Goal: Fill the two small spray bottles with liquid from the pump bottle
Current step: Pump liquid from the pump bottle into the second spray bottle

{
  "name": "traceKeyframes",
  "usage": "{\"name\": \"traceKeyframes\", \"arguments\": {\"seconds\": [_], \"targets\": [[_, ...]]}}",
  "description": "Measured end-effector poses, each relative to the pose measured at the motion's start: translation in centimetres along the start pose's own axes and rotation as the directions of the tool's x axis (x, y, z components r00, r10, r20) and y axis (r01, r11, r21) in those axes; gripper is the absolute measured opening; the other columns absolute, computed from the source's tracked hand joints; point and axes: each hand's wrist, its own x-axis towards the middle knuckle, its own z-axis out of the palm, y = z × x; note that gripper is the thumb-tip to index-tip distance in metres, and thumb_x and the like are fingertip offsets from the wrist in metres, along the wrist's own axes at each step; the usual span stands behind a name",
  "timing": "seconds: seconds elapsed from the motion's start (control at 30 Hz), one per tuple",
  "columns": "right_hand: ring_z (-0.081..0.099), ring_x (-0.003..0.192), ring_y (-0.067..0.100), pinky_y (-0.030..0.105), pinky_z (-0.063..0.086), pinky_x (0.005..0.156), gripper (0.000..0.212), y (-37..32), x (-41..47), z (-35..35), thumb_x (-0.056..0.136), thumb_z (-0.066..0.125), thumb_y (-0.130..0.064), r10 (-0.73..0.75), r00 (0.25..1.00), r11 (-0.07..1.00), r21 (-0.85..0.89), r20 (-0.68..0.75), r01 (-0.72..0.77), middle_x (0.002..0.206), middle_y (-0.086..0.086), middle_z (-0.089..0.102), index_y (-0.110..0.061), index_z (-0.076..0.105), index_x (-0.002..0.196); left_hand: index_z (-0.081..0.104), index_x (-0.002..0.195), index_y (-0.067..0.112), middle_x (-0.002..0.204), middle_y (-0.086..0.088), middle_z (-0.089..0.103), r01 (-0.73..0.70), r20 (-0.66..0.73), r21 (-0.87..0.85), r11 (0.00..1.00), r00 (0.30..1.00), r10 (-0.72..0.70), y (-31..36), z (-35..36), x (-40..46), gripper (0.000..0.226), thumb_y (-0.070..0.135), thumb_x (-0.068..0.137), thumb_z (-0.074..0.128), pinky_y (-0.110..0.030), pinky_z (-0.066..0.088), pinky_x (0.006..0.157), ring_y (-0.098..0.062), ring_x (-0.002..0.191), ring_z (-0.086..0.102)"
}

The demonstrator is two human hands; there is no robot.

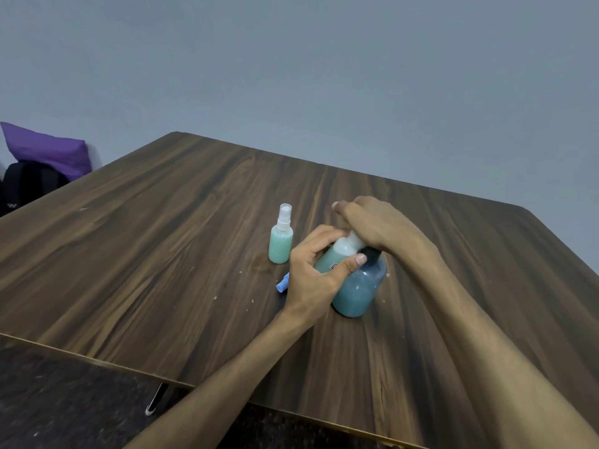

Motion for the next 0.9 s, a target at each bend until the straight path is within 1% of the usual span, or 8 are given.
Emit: {"name": "traceKeyframes", "arguments": {"seconds": [0.07,0.2,0.33,0.4,0.5,0.63,0.8,0.9], "targets": [[0.063,0.088,0.024,0.045,0.047,0.083,0.038,-0.04,-0.06,0.07,0.1,0.042,-0.05,0.004,1.0,1.0,-0.016,0.009,-0.004,0.093,0.002,0.067,-0.019,0.063,0.091,0.073,0.098,0.01,0.095,0.004,0.069,0.001,-0.001,-0.001,1.0,1.0,-0.001,-0.1,-0.08,0.06,0.019,0.003,0.083,0.082,-0.026,0.052,0.085,-0.012,0.093,0.067],[0.061,0.085,0.02,0.044,0.045,0.08,0.044,-0.07,-0.1,-0.56,0.102,0.042,-0.053,-0.028,0.999,0.999,0.016,-0.042,0.028,0.09,-0.001,0.066,-0.016,0.063,0.092,0.074,0.1,0.009,0.098,0.002,0.071,-0.017,-0.011,0.0,1.0,1.0,0.017,-0.21,-0.09,-0.02,0.019,0.005,0.083,0.082,-0.028,0.053,0.088,-0.017,0.096,0.069],[0.061,0.086,0.021,0.045,0.047,0.081,0.038,0.26,0.35,0.28,0.098,0.041,-0.05,0.0,1.0,0.999,-0.037,0.006,0.0,0.099,0.003,0.068,-0.02,0.063,0.091,0.074,0.099,0.005,0.097,-0.001,0.071,-0.006,-0.016,-0.008,1.0,1.0,0.006,-0.38,-0.02,0.11,0.019,0.003,0.082,0.082,-0.03,0.054,0.087,-0.017,0.094,0.068],[0.062,0.088,0.023,0.045,0.047,0.083,0.039,-0.09,0.15,0.23,0.1,0.042,-0.052,-0.004,1.0,0.999,-0.038,0.009,0.005,0.095,0.001,0.067,-0.02,0.062,0.09,0.074,0.099,0.006,0.096,-0.002,0.071,0.0,-0.01,-0.005,1.0,1.0,0.0,-0.23,-0.1,0.08,0.019,0.004,0.082,0.082,-0.03,0.054,0.086,-0.017,0.093,0.068],[0.063,0.086,0.023,0.044,0.045,0.08,0.045,-0.17,0.03,-0.31,0.102,0.042,-0.055,-0.043,0.998,0.999,0.009,-0.049,0.043,0.087,0.001,0.067,-0.017,0.062,0.088,0.074,0.1,0.007,0.096,-0.003,0.072,-0.018,-0.015,-0.014,1.0,1.0,0.018,-0.25,-0.18,-0.02,0.019,0.007,0.083,0.082,-0.03,0.054,0.087,-0.019,0.094,0.069],[0.063,0.089,0.023,0.046,0.047,0.083,0.041,0.32,0.4,0.38,0.101,0.041,-0.052,-0.012,1.0,0.999,-0.034,0.004,0.012,0.097,0.003,0.067,-0.019,0.063,0.09,0.074,0.1,0.006,0.097,-0.001,0.071,0.007,-0.019,-0.009,1.0,1.0,-0.007,-0.27,-0.08,0.13,0.02,0.004,0.082,0.082,-0.032,0.054,0.086,-0.018,0.095,0.069],[0.062,0.087,0.023,0.045,0.045,0.079,0.048,0.26,0.44,-0.1,0.101,0.04,-0.057,-0.023,0.999,1.0,0.014,-0.036,0.024,0.093,0.002,0.067,-0.017,0.063,0.088,0.075,0.101,0.006,0.099,-0.003,0.072,-0.004,-0.021,-0.004,1.0,1.0,0.004,-0.35,-0.23,-0.02,0.02,0.005,0.083,0.082,-0.032,0.055,0.088,-0.021,0.097,0.069],[0.064,0.088,0.024,0.047,0.05,0.084,0.041,0.48,0.61,0.36,0.098,0.041,-0.051,-0.011,1.0,1.0,-0.015,0.007,0.011,0.097,0.004,0.068,-0.019,0.064,0.089,0.074,0.101,0.003,0.099,-0.001,0.072,0.009,-0.026,-0.003,1.0,1.0,-0.01,-0.38,-0.12,0.02,0.02,0.005,0.082,0.082,-0.03,0.054,0.088,-0.018,0.097,0.069]]}}
